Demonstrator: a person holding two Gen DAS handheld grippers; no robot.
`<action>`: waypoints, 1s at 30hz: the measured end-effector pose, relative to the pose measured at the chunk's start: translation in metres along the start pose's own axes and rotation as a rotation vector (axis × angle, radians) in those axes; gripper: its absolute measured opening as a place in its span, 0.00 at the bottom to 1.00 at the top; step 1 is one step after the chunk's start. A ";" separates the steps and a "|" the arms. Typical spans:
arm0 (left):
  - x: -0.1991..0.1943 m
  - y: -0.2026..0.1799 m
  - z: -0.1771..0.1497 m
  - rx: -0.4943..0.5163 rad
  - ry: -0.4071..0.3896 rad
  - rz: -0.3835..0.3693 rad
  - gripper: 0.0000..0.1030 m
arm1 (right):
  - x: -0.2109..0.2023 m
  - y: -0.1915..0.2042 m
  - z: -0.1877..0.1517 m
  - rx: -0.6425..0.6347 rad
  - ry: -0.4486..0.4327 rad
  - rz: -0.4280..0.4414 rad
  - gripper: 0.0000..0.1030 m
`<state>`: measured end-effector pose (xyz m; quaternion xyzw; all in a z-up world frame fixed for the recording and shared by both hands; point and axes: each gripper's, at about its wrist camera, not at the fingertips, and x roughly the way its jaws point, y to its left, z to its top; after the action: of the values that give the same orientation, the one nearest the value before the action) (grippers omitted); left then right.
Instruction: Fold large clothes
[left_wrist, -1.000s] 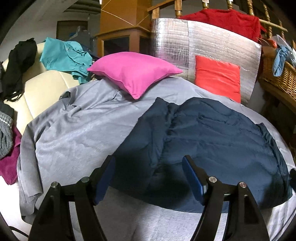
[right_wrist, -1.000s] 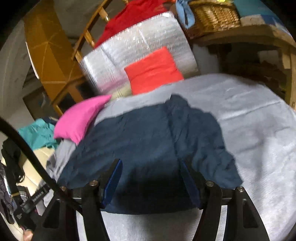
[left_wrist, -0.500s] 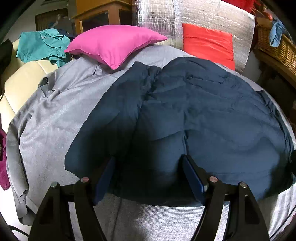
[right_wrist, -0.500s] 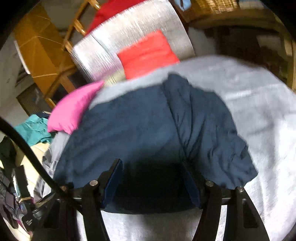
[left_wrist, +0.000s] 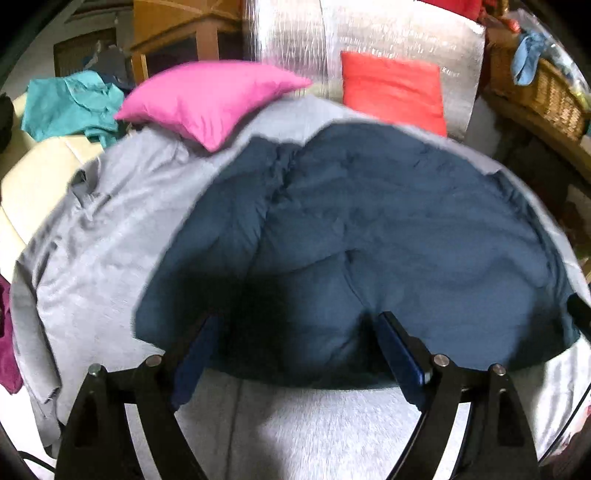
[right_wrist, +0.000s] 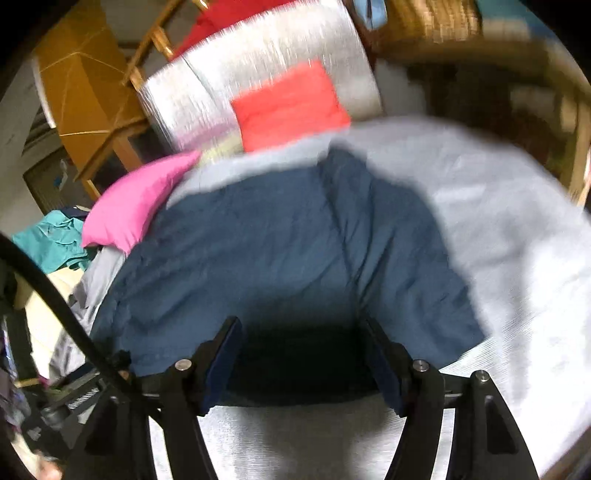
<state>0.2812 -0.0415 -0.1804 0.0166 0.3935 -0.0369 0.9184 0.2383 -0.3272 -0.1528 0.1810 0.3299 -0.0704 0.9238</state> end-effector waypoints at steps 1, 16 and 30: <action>-0.017 0.001 -0.001 0.002 -0.040 0.006 0.85 | -0.016 0.003 0.002 -0.024 -0.055 -0.009 0.77; -0.200 0.006 0.012 0.070 -0.347 0.098 0.91 | -0.155 0.024 0.013 -0.092 -0.196 -0.002 1.00; -0.278 0.005 -0.005 0.113 -0.444 0.158 0.98 | -0.234 0.060 -0.006 -0.152 -0.187 -0.015 1.00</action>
<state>0.0871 -0.0208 0.0171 0.0901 0.1766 0.0103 0.9801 0.0694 -0.2670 0.0091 0.1006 0.2478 -0.0688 0.9611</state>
